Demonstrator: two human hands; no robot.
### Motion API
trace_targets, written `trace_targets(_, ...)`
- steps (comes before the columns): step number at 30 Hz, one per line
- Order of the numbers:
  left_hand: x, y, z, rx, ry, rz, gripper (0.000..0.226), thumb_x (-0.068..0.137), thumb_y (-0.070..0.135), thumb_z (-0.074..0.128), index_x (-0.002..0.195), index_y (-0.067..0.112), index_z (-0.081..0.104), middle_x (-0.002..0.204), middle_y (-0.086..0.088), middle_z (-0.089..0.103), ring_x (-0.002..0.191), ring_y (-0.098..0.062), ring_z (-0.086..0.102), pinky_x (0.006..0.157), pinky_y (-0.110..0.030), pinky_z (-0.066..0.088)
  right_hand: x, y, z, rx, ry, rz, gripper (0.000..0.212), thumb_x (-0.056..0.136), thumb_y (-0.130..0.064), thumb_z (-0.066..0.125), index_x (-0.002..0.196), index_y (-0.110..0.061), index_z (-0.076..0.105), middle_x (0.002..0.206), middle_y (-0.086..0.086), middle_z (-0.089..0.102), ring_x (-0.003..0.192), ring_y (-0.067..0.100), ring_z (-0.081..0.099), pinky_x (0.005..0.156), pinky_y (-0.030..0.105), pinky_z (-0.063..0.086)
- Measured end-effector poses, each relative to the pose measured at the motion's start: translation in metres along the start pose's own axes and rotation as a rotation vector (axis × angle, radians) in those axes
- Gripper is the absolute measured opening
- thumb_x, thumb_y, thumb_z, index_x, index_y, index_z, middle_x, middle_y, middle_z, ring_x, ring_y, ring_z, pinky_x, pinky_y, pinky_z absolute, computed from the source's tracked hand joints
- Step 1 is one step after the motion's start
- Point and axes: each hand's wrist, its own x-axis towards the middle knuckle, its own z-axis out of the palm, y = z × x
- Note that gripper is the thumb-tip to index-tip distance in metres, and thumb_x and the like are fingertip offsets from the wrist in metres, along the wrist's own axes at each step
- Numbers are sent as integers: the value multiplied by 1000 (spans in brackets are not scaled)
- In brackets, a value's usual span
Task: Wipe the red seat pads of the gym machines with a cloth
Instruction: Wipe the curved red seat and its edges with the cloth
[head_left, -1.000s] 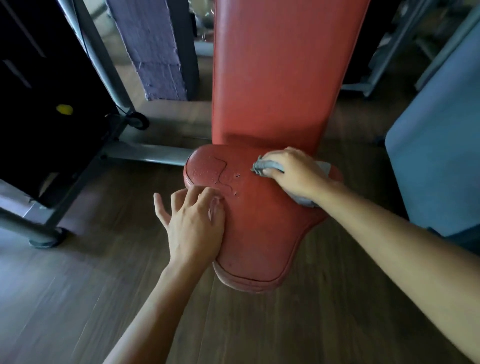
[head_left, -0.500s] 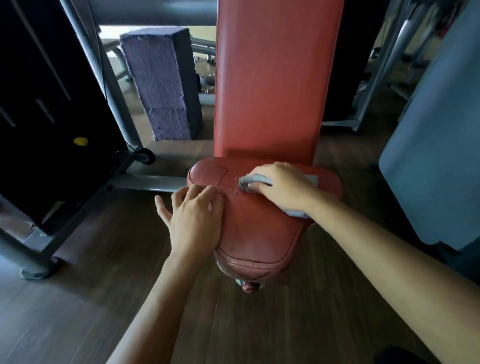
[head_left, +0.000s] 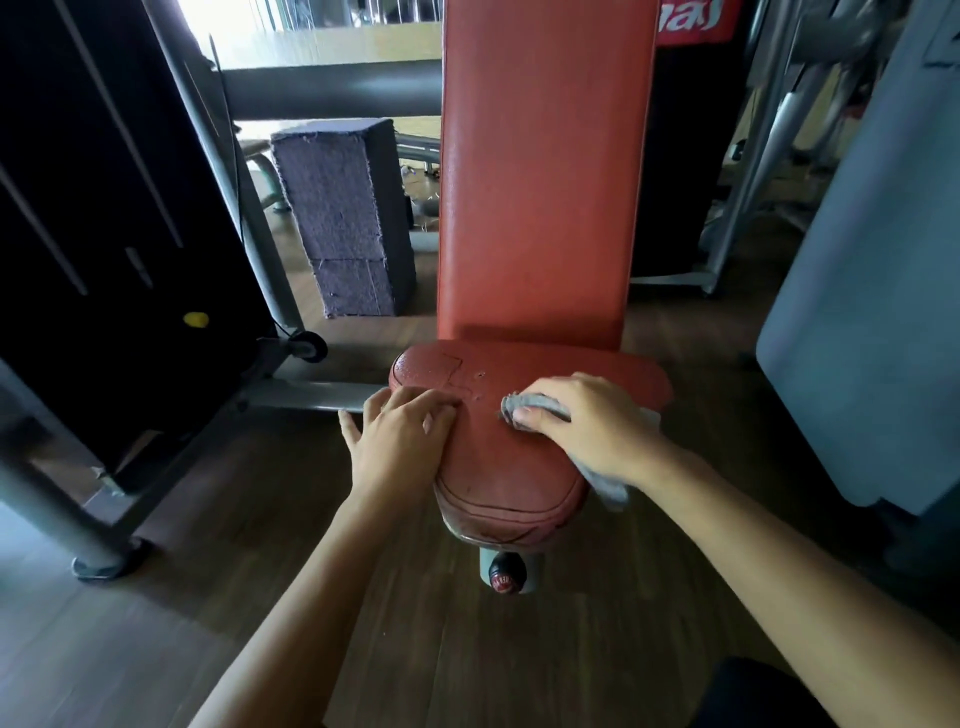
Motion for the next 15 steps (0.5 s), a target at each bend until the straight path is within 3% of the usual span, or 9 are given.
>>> trace_targets(7,1,0,-6,46,-35,37,27,105,45,44,118,44,68,137,16,56,146,-17,28,118,-69,-6,-43,-27,3,5,220,-20,21,93,-33,69,107,-20,75,96,-8,74,87,21,61,77,40,50)
trace_targets(12,3,-3,-8,90,-59,65,27,103,47,46,119,45,68,138,15,56,146,-20,27,119,-68,-3,-89,-54,11,121,411,-23,29,88,-26,75,116,-18,73,107,-7,72,99,15,66,86,39,56)
trace_targets(15,12,-9,-16,47,-136,191,33,88,66,52,113,53,68,135,19,58,145,-20,29,119,-63,7,-120,-63,22,156,539,-24,29,88,-23,76,115,-12,73,113,-5,70,107,12,66,90,36,56)
